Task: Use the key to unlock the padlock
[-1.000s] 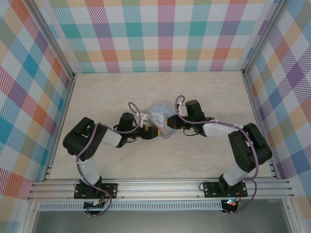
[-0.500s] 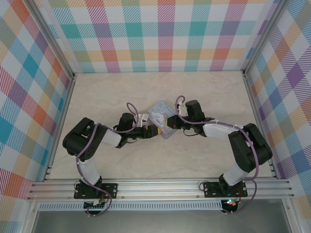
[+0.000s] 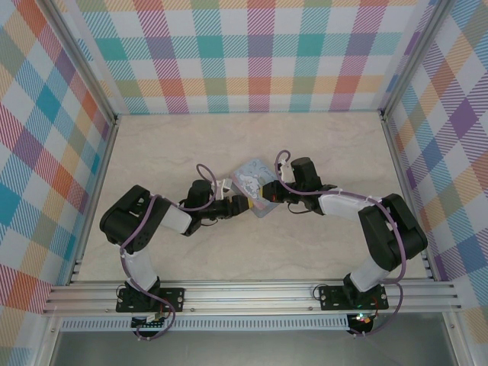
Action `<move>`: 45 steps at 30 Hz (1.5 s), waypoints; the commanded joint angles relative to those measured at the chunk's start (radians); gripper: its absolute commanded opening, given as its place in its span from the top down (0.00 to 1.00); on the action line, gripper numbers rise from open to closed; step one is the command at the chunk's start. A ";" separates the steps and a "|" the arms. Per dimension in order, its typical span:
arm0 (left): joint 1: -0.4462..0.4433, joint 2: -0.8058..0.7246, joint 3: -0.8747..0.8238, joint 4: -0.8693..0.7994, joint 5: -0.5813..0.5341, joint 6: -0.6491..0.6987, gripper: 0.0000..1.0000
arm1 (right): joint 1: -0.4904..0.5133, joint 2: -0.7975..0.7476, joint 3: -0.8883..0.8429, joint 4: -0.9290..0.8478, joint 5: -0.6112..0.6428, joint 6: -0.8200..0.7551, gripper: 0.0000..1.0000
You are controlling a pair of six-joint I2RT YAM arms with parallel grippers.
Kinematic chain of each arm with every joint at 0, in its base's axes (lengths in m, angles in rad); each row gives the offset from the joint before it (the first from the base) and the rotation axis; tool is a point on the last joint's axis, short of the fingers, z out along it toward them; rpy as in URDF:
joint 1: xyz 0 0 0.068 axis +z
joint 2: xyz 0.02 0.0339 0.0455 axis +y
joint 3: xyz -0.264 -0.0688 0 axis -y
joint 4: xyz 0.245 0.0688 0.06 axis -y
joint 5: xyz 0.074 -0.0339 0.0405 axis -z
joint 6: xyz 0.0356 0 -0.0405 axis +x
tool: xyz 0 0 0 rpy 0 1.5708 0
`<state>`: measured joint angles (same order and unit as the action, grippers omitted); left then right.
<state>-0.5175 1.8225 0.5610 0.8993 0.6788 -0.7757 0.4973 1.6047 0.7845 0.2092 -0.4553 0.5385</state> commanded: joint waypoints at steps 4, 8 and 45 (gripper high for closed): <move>-0.012 0.030 -0.024 0.121 -0.079 -0.072 0.38 | 0.010 -0.004 -0.027 -0.052 -0.005 -0.005 0.96; -0.012 0.040 -0.026 0.140 -0.098 -0.085 0.42 | 0.011 -0.003 -0.025 -0.053 -0.006 -0.008 0.96; -0.025 0.101 -0.003 0.233 -0.216 -0.112 0.70 | 0.010 0.003 -0.011 -0.071 -0.009 -0.022 0.96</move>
<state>-0.5301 1.9087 0.5339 1.0828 0.4759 -0.8974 0.4973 1.6032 0.7845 0.2073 -0.4534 0.5346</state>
